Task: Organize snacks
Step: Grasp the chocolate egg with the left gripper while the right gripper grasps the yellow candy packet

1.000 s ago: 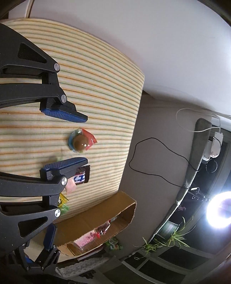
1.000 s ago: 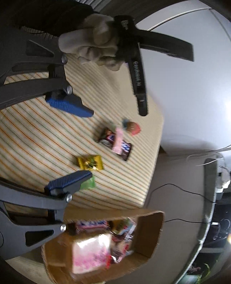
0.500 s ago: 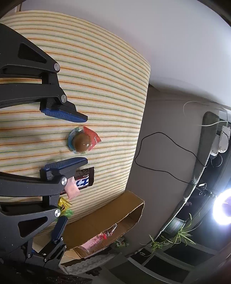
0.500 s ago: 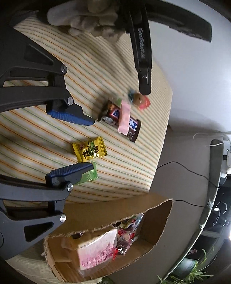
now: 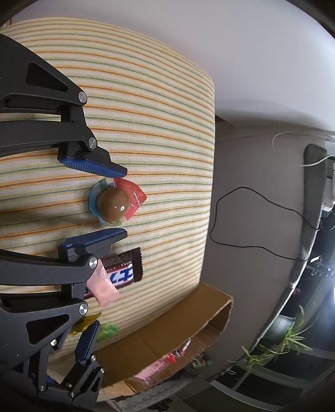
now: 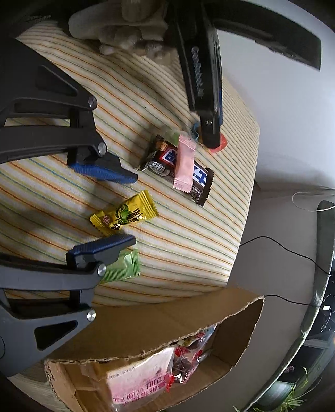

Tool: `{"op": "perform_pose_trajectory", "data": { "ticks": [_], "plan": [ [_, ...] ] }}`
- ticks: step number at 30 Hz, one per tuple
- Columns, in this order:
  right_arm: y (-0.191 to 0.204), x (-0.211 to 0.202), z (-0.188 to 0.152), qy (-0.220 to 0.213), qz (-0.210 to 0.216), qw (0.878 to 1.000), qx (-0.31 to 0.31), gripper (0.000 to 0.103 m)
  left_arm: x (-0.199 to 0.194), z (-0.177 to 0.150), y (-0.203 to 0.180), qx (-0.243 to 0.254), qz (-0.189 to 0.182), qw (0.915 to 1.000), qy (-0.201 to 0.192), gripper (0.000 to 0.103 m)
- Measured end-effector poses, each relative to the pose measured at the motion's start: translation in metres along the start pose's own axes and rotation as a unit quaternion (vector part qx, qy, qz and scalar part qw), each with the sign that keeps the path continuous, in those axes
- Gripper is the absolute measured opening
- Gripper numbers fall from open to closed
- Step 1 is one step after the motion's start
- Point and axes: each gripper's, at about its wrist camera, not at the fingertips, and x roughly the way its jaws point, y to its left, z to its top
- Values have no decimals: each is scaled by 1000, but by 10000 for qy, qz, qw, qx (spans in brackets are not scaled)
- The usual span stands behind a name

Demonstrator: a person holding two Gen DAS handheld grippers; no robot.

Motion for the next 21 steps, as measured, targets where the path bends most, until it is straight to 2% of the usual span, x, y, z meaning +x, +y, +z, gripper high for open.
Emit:
{"op": "perform_pose_trajectory", "data": {
  "ticks": [2, 7, 21],
  "plan": [
    [1, 0, 0, -10, 10, 10000, -33, 26, 0, 0, -2, 45, 69, 10000, -12, 36],
    [0, -1, 0, -33, 72, 10000, -4, 13, -1, -1, -1, 9, 102, 9999, -56, 34],
    [-8, -23, -2, -256, 423, 9986, 167, 11, -26, -6, 8, -247, 151, 9991, -296, 34]
  ]
}}
